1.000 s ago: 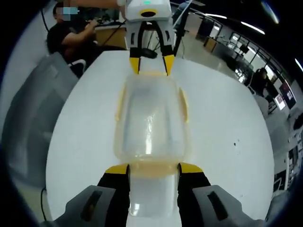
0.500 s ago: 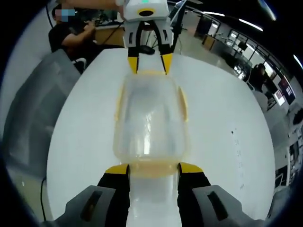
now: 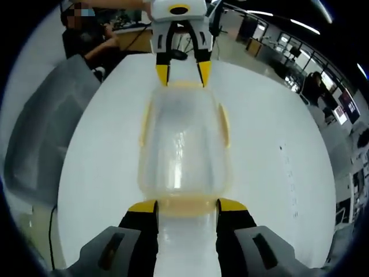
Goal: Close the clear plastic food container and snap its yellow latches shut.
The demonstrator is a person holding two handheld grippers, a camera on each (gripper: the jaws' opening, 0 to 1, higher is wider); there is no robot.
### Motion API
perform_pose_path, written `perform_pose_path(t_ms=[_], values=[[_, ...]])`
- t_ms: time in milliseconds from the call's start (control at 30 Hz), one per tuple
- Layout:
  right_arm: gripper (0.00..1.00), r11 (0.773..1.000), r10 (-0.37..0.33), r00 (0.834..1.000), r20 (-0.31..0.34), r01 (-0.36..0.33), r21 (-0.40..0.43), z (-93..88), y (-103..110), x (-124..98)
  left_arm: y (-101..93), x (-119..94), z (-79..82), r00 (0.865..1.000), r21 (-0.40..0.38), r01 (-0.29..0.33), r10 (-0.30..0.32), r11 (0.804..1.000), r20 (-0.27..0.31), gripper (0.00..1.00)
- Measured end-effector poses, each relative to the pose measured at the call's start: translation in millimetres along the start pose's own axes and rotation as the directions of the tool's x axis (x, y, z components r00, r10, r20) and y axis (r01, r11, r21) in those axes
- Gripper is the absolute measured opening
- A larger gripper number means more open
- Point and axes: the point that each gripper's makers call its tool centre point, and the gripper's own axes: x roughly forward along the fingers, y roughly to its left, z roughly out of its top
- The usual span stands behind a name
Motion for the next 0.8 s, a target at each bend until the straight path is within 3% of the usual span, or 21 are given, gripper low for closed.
perform_pose_path(t_ms=[467, 800], values=[[0.37, 1.000, 0.015, 1.000, -0.026, -0.014, 0.020, -27.4, 2, -12, -1.6, 17, 24.1, 0.999, 0.000, 0.019, -0.018, 1.000, 0.027, 0.37], [0.37, 0.999, 0.025, 0.999, -0.043, -0.023, 0.035, -39.7, 3, -13, -0.1, 27, 31.7, 0.999, 0.005, 0.033, -0.033, 0.999, 0.032, 0.37]])
